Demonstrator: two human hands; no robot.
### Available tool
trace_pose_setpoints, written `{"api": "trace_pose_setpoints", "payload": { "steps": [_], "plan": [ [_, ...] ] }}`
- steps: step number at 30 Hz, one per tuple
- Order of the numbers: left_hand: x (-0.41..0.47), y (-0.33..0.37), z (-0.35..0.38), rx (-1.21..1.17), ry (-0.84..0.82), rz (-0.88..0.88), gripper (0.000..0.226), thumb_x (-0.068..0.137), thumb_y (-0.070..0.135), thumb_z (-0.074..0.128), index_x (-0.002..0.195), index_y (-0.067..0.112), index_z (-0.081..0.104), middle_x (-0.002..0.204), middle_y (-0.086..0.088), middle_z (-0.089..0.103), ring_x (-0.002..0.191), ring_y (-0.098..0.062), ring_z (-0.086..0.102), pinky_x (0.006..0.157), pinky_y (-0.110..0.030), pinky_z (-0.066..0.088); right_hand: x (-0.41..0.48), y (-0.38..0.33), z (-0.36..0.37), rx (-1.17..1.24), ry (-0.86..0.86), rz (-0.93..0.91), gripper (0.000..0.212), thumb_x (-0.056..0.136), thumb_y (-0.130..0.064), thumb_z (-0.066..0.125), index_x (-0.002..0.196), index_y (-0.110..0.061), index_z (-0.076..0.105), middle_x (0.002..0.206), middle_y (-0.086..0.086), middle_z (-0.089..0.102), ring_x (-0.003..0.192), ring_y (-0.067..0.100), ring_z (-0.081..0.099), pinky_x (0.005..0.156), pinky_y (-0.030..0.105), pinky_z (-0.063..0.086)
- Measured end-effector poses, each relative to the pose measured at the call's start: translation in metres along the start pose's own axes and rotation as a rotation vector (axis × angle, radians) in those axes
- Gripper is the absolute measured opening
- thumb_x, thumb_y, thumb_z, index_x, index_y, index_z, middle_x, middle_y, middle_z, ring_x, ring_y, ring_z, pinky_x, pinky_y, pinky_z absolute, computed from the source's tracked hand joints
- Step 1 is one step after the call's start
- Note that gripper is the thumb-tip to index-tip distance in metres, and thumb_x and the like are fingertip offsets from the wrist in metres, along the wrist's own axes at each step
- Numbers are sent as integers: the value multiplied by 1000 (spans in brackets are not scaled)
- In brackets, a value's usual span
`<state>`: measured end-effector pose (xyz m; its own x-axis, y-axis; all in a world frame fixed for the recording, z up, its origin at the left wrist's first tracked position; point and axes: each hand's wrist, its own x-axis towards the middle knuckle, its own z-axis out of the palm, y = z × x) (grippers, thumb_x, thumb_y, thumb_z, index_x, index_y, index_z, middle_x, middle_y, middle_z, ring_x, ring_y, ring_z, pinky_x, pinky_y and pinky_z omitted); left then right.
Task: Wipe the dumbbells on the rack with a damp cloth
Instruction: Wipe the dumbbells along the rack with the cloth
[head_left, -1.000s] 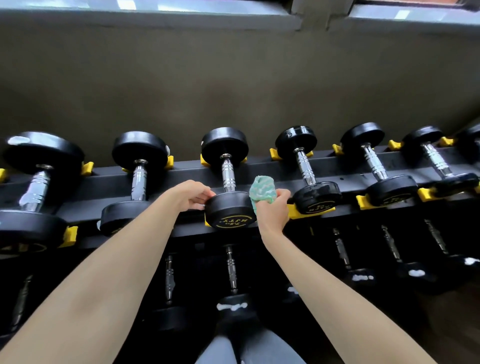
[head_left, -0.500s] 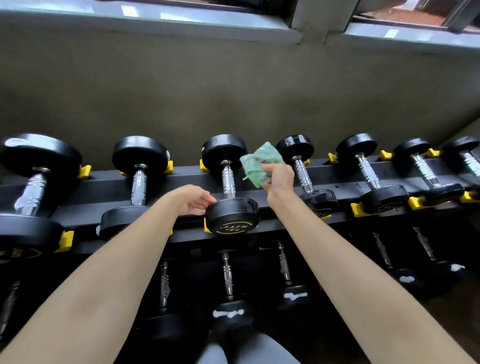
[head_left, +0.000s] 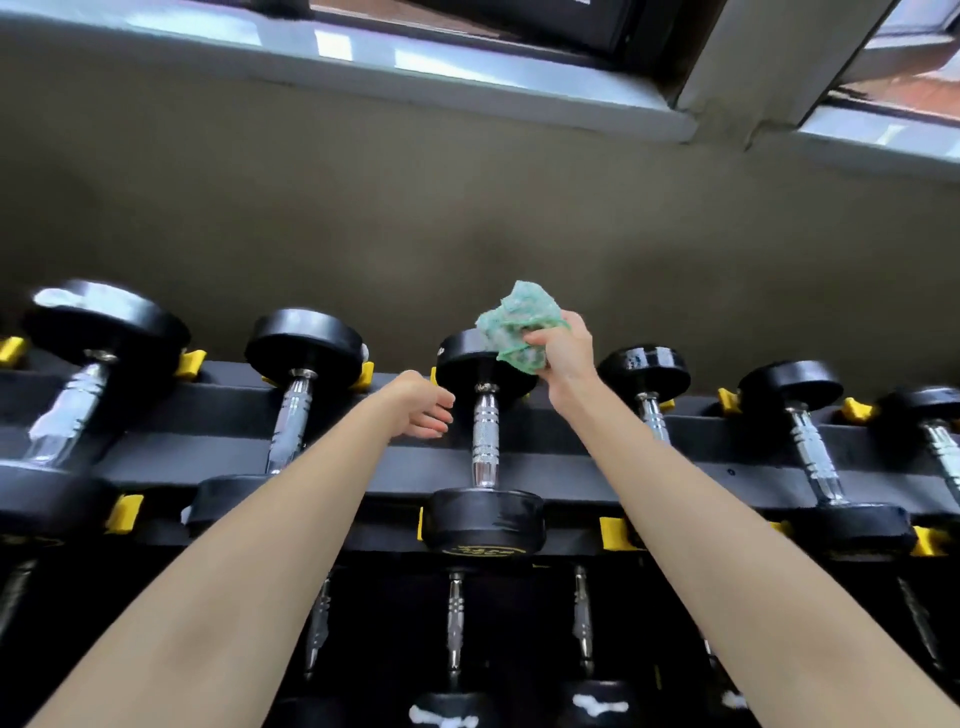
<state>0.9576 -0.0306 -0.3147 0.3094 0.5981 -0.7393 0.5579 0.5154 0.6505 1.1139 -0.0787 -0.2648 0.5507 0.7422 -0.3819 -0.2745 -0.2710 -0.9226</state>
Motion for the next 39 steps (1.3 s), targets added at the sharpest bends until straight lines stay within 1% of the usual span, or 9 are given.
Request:
{"api": "trace_pose_setpoints", "payload": {
  "steps": [3,6,10,14,18,22,28,33,39],
  "plan": [
    [16,3,-8,71,-86,-58,33,95,19,53,118,-4,57,101,-17,66,70,-17,63,63,-24,54,35,-17,28,-280,-117,-178,35,77,12,49,97,-17,49,84,-5,53,79,12,51,63,21,44],
    [34,5,-16,156,-203,-129,40,96,30,51,120,-2,56,115,-19,65,57,-12,66,53,-16,51,71,-17,57,-571,-317,-289,40,77,8,50,105,-19,53,95,-1,57,89,18,54,81,32,48],
    [48,2,-9,237,-359,-167,49,91,45,53,116,3,60,98,-10,70,49,-5,63,46,-12,44,103,-7,90,-906,-617,-388,42,77,8,52,114,-12,55,101,2,56,93,18,51,79,29,42],
    [57,-2,2,248,-423,-166,42,88,49,56,101,11,68,72,1,71,47,-4,57,46,-11,37,118,-4,108,-1214,-921,-386,42,80,7,51,117,-12,55,107,4,56,93,17,49,75,27,40],
    [59,-2,2,287,-450,-166,38,90,51,52,83,17,68,64,6,70,50,-3,55,49,-13,32,121,8,114,-1387,-1070,-331,44,79,5,54,116,-19,55,114,3,57,100,19,51,85,31,42],
    [59,-1,3,332,-456,-190,41,91,54,47,81,19,67,60,9,69,46,0,53,47,-12,29,111,14,117,-1530,-1262,-212,40,82,3,57,118,-15,56,105,-2,54,94,15,50,70,24,41],
    [58,-4,7,340,-446,-196,45,90,57,44,81,19,67,60,10,69,45,1,52,47,-13,28,109,0,116,-1444,-1263,-159,36,80,8,58,98,-23,56,97,0,58,90,16,53,77,26,45],
    [51,-4,9,340,-440,-232,52,90,62,39,83,18,66,61,10,70,46,0,52,47,-12,29,102,-17,98,-1329,-1205,-168,38,81,10,53,109,-15,60,94,-4,58,90,14,53,72,18,43],
    [41,-1,14,331,-388,-262,53,91,60,37,82,15,63,60,7,69,42,0,53,42,-11,31,92,-31,66,-1187,-1086,-205,38,80,9,49,111,-11,59,99,2,60,89,15,52,80,27,41]
  ]
}}
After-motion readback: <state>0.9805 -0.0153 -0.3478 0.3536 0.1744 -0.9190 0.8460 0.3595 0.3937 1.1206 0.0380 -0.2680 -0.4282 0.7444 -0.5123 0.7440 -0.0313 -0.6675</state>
